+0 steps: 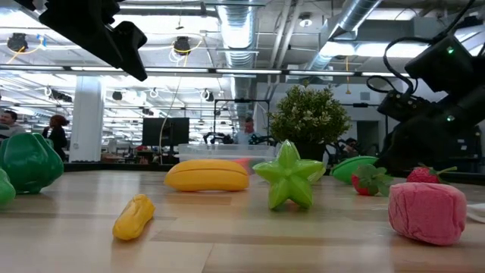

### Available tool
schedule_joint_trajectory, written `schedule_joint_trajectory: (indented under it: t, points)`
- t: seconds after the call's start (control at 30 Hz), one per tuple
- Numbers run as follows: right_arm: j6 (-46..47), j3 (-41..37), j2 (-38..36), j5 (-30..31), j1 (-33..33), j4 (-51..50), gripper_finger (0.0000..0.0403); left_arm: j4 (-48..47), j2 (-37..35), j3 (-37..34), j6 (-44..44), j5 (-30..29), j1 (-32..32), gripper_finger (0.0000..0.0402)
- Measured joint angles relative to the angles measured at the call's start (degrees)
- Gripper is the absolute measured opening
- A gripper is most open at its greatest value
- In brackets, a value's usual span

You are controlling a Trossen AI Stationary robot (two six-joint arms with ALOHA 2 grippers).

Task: Pick and placing Produce into tupperware
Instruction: Put the green corn into the transparent container

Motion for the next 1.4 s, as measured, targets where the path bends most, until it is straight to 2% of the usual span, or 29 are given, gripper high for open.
schedule_joint_trajectory:
  t: [0.67, 1.1, 1.4]
  points:
    - [-0.01, 3.74, 8.06, 0.02, 0.01, 2.04, 0.0268, -0.07, 0.00, 0.02, -0.79, 0.04, -0.02, 0.0284]
    - [-0.01, 3.72, 8.05, 0.04, 0.00, 2.04, 0.0219, -0.08, 0.00, 0.02, -0.81, 0.04, -0.02, 0.0284]
    - [0.08, 3.72, 8.05, -0.02, 0.02, 2.00, 0.0238, -0.07, 0.00, 0.02, -0.83, 0.04, -0.02, 0.0284]
